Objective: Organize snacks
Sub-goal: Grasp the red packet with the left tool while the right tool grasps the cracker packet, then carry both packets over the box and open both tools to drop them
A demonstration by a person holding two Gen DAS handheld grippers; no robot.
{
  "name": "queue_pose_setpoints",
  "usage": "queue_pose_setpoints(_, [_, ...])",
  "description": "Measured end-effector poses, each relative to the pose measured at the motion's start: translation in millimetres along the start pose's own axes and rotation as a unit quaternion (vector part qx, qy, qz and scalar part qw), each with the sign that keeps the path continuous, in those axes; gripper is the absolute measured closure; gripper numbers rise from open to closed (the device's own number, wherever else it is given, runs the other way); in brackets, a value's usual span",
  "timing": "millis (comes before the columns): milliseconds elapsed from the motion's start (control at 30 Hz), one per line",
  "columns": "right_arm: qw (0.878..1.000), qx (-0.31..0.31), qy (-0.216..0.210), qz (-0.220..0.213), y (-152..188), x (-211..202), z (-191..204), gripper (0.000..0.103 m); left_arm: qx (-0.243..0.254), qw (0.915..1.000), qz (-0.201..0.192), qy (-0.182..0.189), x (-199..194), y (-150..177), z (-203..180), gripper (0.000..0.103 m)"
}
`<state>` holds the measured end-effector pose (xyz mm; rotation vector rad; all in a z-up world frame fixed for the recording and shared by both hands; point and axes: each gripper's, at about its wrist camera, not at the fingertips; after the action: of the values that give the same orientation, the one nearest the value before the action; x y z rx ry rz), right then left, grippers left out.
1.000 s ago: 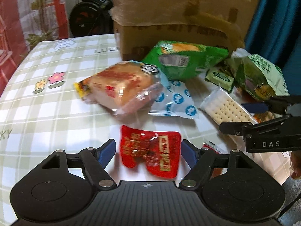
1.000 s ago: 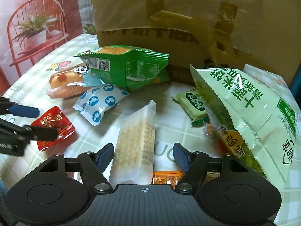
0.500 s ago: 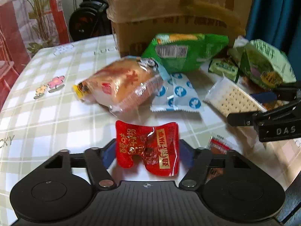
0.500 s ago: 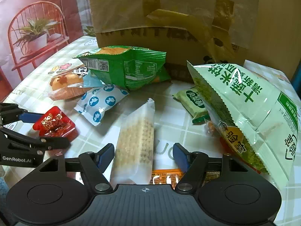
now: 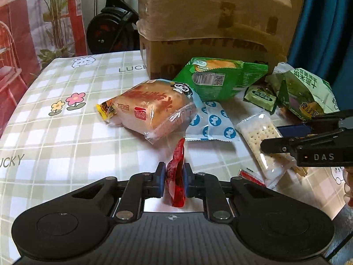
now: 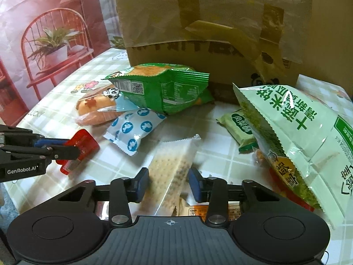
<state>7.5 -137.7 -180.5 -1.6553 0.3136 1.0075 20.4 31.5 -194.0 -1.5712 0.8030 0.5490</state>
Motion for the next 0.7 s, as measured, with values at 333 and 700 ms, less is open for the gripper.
queue_pose_setpoints(333, [0.999,0.027,-0.019,-0.004,2,1,-5,0.075,-0.012,0.9997,-0.019,0.006,-10,-4,1,0.087])
queue_pose_setpoints(700, [0.998,0.034,-0.019,-0.046,-4,-30,-12,0.087,-0.027,0.9976,-0.061,0.019,-36,-24,-4,0.087])
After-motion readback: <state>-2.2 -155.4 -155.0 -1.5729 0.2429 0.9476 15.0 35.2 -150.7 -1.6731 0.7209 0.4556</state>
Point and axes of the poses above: each gripper's, at about its wrist camera, not at the fingertips, and x roughly the way its jaws point, z to its left, y to its underside, and after that the axes turned 11 degrees about -x, right-handed
